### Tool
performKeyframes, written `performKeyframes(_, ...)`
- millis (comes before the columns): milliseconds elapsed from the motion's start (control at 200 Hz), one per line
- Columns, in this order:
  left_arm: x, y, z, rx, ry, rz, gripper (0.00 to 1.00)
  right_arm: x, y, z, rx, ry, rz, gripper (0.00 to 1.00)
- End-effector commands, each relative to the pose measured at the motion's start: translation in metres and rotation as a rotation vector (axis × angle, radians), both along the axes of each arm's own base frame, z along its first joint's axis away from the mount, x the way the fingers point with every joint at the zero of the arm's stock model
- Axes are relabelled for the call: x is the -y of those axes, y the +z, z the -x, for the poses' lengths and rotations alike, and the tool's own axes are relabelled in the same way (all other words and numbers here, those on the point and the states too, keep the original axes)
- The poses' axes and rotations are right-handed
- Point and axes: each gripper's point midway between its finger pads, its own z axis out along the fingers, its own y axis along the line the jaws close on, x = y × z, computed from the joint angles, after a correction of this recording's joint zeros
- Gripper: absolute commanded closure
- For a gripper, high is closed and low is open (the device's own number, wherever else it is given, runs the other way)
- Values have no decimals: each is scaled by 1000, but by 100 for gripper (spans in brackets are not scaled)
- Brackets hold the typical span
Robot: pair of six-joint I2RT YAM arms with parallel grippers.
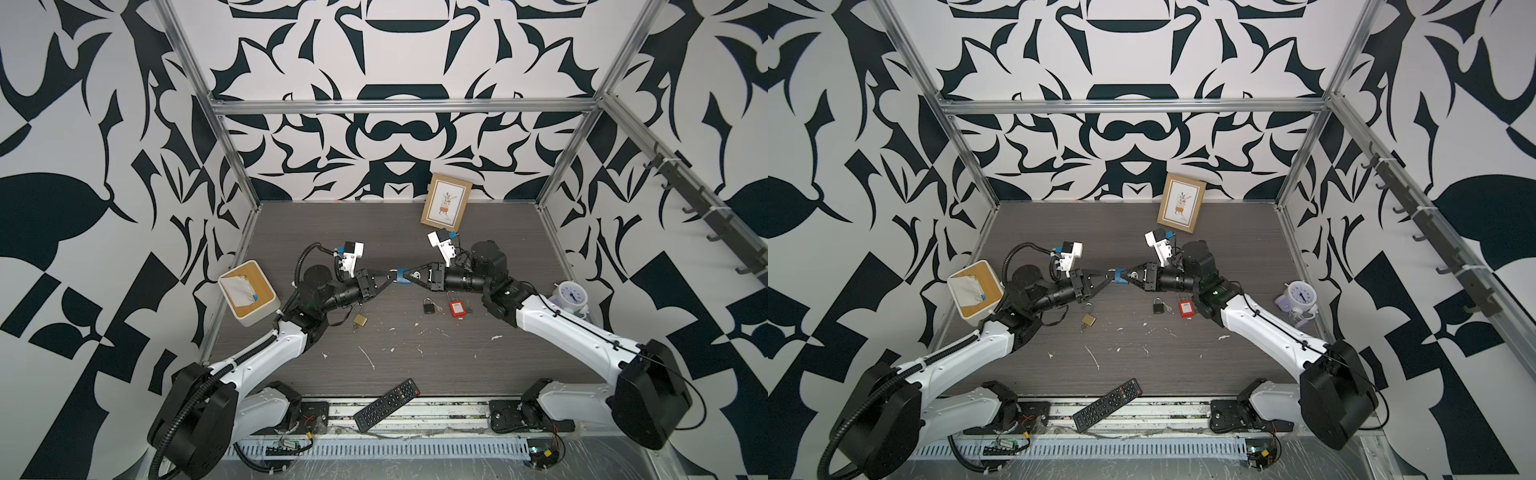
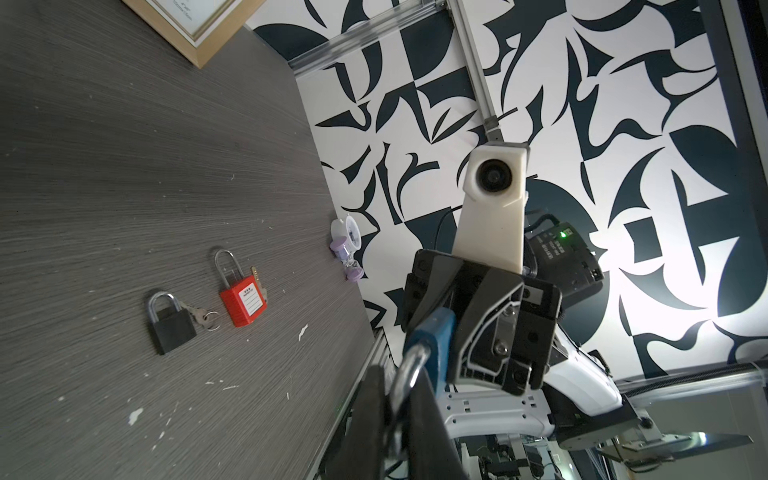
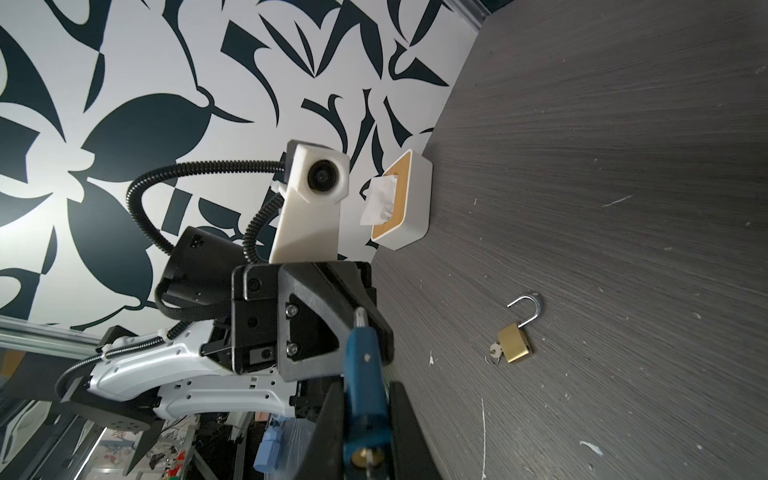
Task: Lock with the key
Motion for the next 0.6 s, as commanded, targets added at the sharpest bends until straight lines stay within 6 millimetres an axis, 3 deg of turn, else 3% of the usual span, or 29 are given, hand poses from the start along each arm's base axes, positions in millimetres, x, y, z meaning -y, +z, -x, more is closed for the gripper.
performKeyframes(0,29,49,21,154,-100,77,100,-45,6,48,11,223,-39,100)
performKeyframes(135,32,47,25,158,-112,88,100,-45,10,41,8,200,-71,100)
performKeyframes(325,11,46,25,212,-4,100,100,-30,11,27,6,132,-28,100)
performKeyframes(415,7,45,22,200,15,93,100,-27,12,24,-9,123,-33,81)
performKeyframes(475,7,45,20,178,18,85,100,-25,15,23,-6,118,-59,79)
performKeyframes(540,7,44,17,156,30,82,100,-20,19,20,4,86,-73,68)
performKeyframes(595,7,46,18,168,29,89,100,-17,22,18,8,78,-76,65)
